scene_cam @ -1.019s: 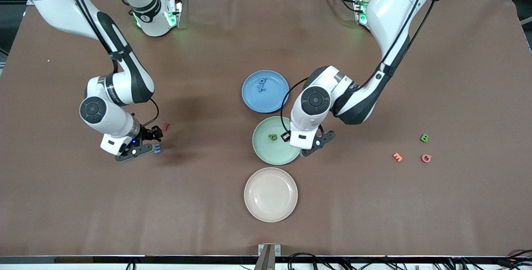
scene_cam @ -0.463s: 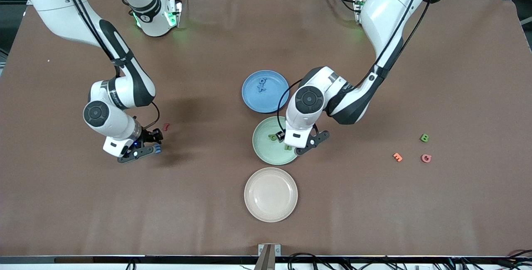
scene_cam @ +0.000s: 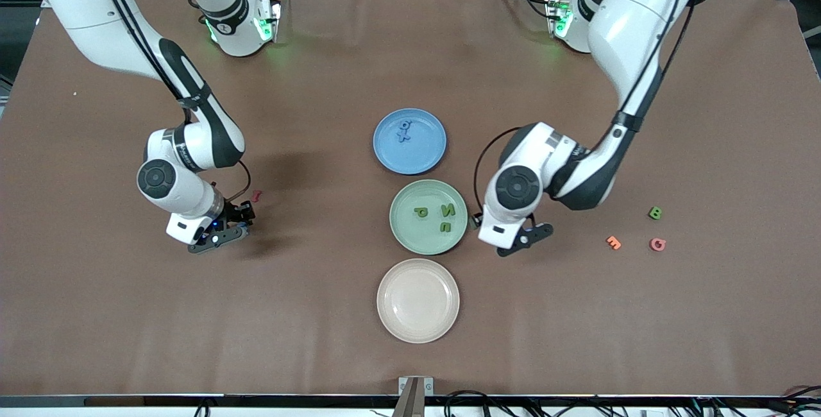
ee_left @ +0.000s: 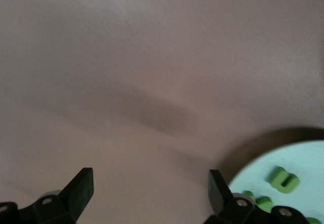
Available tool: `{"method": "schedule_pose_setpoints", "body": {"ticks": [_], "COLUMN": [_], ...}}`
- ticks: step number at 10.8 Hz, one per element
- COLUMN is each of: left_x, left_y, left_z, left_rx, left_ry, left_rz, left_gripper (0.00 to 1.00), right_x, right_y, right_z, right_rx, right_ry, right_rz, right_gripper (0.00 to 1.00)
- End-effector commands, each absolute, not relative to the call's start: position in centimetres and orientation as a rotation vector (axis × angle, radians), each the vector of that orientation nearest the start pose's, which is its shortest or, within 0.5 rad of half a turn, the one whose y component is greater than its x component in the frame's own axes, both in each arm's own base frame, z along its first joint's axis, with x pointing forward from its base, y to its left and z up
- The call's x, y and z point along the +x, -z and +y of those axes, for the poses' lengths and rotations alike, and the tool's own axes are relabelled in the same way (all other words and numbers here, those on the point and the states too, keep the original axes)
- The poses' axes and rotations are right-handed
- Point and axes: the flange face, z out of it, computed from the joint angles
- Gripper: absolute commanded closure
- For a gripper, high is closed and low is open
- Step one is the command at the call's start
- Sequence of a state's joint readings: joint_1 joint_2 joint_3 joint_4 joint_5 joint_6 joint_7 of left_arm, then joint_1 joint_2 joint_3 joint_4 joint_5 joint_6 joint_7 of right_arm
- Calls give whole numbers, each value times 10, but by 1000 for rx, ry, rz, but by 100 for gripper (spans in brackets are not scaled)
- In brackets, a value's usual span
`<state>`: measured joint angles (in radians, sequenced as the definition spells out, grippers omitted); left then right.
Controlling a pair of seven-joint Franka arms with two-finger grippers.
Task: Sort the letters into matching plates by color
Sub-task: 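Carry the blue 3 to the blue plate while the left gripper returns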
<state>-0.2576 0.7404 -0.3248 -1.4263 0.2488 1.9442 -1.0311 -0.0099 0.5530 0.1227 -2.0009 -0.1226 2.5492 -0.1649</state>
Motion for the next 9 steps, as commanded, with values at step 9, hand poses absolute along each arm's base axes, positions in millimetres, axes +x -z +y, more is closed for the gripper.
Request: {"method": "schedule_pose_setpoints", "body": {"ticks": [9], "left_x": [512], "left_y": [-250], "left_z": [-225], "left_rx": [-3029], "left_ry": [21], "left_rz": [-186], "left_gripper": [0], "right_x": [598], "right_y": [-251], "right_z": [138], "right_rx": [-3115], "right_ry": [-57], "right_rz": [-699], "right_gripper": [100]}}
